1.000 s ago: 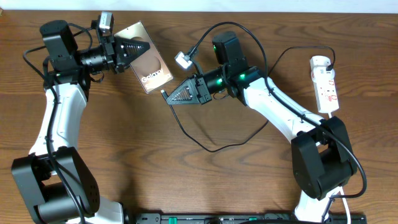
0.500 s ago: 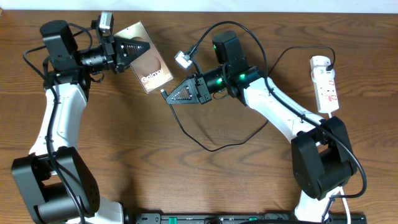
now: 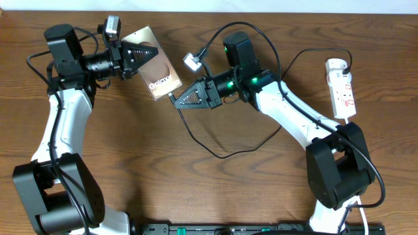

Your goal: Plug charger to phone and switch on socket

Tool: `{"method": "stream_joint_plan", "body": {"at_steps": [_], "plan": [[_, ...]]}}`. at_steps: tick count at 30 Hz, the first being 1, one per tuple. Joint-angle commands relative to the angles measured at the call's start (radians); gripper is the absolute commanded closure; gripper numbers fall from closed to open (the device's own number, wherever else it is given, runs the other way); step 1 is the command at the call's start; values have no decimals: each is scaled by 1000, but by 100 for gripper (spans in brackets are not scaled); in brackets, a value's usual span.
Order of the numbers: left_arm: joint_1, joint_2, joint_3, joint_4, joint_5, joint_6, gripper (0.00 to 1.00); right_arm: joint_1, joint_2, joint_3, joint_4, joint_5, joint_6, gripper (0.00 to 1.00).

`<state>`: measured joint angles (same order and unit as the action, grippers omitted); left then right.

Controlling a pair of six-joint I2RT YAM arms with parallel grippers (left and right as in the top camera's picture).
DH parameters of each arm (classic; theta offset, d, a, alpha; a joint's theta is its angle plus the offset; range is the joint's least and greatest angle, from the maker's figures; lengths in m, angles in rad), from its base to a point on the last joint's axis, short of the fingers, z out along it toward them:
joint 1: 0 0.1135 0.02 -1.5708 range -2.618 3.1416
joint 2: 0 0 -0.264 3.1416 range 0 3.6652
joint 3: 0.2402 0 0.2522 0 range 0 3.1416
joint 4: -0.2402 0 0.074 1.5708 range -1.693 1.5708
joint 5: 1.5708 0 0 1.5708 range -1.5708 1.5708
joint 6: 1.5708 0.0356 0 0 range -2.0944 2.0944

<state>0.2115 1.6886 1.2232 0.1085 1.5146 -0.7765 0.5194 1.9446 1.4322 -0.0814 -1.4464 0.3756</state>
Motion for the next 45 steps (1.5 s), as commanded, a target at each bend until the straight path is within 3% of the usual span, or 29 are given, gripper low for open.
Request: {"method": "stream_joint_plan", "body": {"at_steps": [1, 45], "plan": [[4, -9, 3, 5, 49, 17, 93, 3, -5, 10, -28, 6, 5, 99], [4, -9, 3, 9, 57, 74, 93, 11, -5, 10, -41, 98, 21, 99]]}}
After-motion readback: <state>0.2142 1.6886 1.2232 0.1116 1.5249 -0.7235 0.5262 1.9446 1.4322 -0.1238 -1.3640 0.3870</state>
